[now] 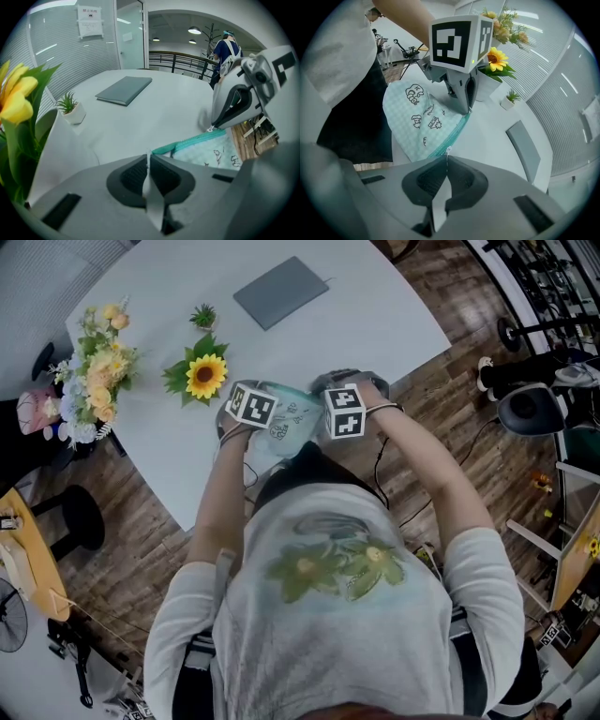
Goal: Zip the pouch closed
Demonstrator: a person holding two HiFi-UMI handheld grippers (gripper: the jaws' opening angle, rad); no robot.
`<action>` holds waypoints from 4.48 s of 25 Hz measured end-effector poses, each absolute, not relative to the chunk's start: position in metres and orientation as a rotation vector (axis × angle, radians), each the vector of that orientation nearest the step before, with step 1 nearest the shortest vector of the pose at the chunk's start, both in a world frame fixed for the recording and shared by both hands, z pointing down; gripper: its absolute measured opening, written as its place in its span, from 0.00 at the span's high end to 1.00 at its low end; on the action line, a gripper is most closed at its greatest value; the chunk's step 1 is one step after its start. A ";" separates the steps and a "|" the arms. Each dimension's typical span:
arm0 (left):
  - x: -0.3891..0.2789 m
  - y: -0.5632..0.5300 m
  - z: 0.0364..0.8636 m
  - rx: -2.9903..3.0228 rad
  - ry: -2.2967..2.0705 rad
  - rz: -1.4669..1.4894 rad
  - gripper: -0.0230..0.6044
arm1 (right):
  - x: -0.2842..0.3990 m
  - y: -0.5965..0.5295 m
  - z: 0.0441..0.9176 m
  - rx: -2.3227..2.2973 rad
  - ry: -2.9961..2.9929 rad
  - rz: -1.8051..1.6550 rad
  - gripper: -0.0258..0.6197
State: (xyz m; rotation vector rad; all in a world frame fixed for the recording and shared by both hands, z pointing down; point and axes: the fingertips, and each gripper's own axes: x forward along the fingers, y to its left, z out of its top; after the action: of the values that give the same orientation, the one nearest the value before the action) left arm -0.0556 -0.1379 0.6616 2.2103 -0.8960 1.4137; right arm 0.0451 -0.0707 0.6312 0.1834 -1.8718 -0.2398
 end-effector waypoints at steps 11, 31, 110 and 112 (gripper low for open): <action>-0.055 -0.138 0.662 2.226 -0.887 1.432 0.92 | 0.053 -0.065 0.632 0.221 -1.857 -0.223 0.93; -0.055 -0.136 0.661 2.242 -0.856 1.467 0.92 | 0.067 -0.054 0.633 0.303 -1.842 -0.150 0.93; -0.025 -0.043 0.447 2.622 -1.016 0.579 0.96 | 0.026 -0.003 0.449 1.592 -2.310 0.440 0.93; -0.025 -0.037 0.442 2.629 -1.014 0.554 0.96 | 0.022 0.003 0.443 1.603 -2.321 0.433 0.93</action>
State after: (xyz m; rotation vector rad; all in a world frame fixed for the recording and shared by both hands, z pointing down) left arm -0.0248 -0.0370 0.4421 2.6285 -1.0143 0.5540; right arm 0.0224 0.0031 0.4426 1.6026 -2.3213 0.4334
